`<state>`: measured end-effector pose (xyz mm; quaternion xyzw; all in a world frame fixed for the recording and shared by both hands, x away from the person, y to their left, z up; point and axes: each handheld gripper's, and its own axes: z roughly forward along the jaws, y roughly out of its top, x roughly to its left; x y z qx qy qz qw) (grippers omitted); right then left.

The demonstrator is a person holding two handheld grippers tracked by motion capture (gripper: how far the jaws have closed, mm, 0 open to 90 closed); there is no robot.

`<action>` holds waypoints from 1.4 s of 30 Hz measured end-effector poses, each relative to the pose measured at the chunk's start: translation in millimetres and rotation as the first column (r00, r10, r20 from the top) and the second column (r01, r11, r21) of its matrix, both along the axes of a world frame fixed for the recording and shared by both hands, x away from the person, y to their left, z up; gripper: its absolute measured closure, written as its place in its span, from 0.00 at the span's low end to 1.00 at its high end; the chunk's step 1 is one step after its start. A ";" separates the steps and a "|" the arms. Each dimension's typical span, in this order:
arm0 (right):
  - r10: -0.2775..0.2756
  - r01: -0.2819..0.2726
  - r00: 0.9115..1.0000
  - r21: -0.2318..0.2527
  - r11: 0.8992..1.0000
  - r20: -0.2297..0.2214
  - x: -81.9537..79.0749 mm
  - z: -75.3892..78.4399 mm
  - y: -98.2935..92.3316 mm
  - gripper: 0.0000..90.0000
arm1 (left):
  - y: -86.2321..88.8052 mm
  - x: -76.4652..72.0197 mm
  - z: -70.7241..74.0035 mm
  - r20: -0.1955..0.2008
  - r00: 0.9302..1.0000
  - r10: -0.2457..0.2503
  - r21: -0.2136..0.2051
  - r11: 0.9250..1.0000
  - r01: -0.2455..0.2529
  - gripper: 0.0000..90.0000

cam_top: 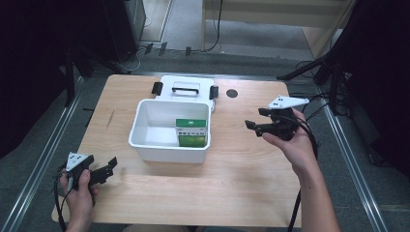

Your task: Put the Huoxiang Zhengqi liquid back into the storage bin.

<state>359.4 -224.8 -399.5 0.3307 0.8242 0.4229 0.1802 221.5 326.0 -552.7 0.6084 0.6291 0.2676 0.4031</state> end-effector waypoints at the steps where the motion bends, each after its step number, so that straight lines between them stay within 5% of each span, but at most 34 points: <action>1: -0.002 0.002 1.000 0.009 1.000 -0.001 -2.1 -4.0 -3.8 0.34 | -0.2 0.1 0.0 -0.001 1.000 -0.001 0.001 1.000 0.001 0.12; 9: -0.054 0.051 0.997 0.048 0.998 0.061 -23.9 -28.0 -34.7 0.36 | -0.9 0.3 0.0 -0.001 1.000 0.000 0.007 1.000 0.000 0.12; 16: -0.131 0.118 0.986 0.121 0.986 0.106 -41.8 -51.4 -61.4 0.36 | -1.0 0.2 0.0 0.000 1.000 0.001 0.009 1.000 -0.001 0.12; 25: -0.181 0.166 0.978 0.134 0.977 0.103 -61.7 -84.3 -92.3 0.36 | -1.0 0.4 0.0 -0.003 1.000 0.003 0.008 1.000 -0.003 0.12; 42: -0.224 0.197 0.967 0.201 0.959 0.120 -95.3 -117.5 -124.0 0.25 | -1.2 0.3 0.0 0.000 1.000 0.006 0.011 1.000 -0.006 0.12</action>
